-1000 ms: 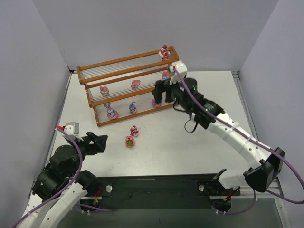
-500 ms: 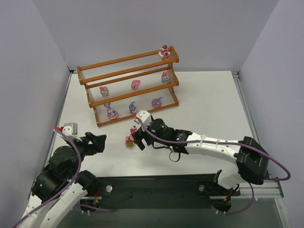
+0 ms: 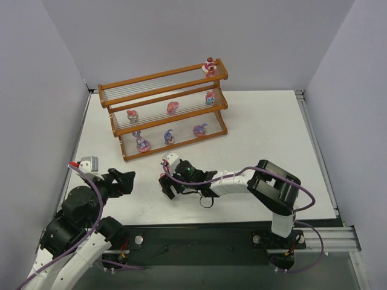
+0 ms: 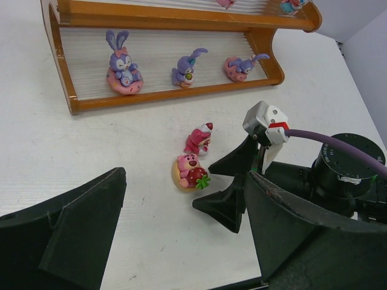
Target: Place and organize the plastic toys onto the shelf
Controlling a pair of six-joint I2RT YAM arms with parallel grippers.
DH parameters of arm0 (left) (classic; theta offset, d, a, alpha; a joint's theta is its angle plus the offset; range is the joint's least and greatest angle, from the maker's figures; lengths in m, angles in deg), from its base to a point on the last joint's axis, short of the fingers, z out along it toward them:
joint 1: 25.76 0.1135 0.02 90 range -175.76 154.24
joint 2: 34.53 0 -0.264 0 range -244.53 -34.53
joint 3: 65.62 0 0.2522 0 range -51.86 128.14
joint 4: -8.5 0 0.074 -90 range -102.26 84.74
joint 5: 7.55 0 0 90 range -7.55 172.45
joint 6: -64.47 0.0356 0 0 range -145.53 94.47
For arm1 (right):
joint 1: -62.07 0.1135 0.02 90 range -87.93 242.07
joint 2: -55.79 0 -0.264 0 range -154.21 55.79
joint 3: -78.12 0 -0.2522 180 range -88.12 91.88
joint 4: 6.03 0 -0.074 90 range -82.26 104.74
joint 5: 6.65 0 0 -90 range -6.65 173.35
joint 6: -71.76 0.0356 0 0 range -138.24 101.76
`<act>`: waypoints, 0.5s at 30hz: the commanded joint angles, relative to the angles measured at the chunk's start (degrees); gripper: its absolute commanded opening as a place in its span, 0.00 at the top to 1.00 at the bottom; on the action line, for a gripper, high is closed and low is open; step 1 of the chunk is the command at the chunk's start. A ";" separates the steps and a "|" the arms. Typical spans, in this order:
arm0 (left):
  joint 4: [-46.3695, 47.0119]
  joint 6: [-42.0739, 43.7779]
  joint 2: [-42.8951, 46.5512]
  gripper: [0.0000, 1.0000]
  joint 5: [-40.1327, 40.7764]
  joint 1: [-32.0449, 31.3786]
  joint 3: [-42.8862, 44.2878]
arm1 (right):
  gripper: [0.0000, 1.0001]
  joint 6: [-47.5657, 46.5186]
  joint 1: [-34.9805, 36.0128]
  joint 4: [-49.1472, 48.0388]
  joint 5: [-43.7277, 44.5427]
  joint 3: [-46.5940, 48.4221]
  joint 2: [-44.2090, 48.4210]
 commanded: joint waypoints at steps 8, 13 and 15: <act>1.82 0.37 0.33 0.11 -0.19 -0.24 0.05 | 0.28 4.72 1.22 -7.51 3.80 5.60 -4.12; 1.82 0.46 0.41 0.11 -0.19 -0.24 -0.04 | 0.30 6.04 1.83 -6.20 4.68 8.76 -6.50; 1.74 0.37 0.41 0.11 -0.10 -0.24 -0.04 | 0.30 6.04 2.09 -4.71 5.65 9.64 -7.28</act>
